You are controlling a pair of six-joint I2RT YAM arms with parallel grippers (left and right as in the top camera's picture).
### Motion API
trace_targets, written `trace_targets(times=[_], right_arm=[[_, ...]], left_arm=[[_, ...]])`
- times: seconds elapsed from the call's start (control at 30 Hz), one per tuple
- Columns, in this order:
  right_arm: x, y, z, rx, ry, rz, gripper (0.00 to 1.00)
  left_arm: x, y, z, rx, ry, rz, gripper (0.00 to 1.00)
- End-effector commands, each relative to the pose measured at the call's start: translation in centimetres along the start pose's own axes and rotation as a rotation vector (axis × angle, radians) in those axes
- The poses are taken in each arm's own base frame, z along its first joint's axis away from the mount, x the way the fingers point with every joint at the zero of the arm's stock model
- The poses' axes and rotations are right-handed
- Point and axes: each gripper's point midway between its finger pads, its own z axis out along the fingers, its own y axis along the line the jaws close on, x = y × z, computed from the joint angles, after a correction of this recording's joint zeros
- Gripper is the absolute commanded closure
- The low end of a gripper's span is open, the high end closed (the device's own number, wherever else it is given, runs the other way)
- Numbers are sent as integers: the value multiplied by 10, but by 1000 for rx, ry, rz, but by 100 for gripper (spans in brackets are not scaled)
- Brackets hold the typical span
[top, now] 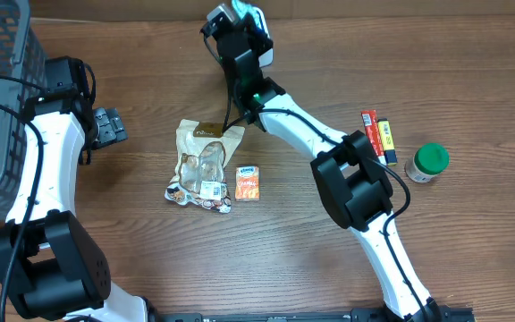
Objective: Scan the item barcode
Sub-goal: 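Hold the mint-green snack over the white scanner with right gripper, then move the mint-green snack right and set it beside the bars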
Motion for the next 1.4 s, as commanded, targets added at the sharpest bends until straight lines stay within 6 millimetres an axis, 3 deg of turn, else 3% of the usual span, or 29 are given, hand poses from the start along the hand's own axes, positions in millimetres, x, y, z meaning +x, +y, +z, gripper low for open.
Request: trace_targets(times=[0.0, 0.07, 0.37, 0.5, 0.7, 0.9, 1.0, 1.17, 1.37], right_arm=[[9, -20, 10, 70, 17, -13, 96], [10, -24, 12, 75, 15, -8, 96], [42, -3, 29, -5, 39, -46, 96], [47, 1, 31, -7, 42, -48, 96], [38, 14, 22, -29, 29, -61, 96], [48, 45, 10, -128, 77, -141, 96], [49, 51, 6, -141, 86, -156, 96], [35, 38, 3, -119, 73, -136, 96], [-15, -14, -11, -68, 9, -13, 97]], left_arm=[[-7, 0, -9, -1, -33, 2, 0], [-7, 0, -9, -1, -33, 2, 0], [-7, 0, -9, -1, -33, 2, 0], [-7, 0, -9, -1, -33, 2, 0], [-7, 0, -9, -1, -33, 2, 0], [-7, 0, -9, -1, -33, 2, 0], [-7, 0, -9, -1, -33, 2, 0], [-7, 0, -9, -1, -33, 2, 0], [-7, 0, -9, -1, -33, 2, 0]])
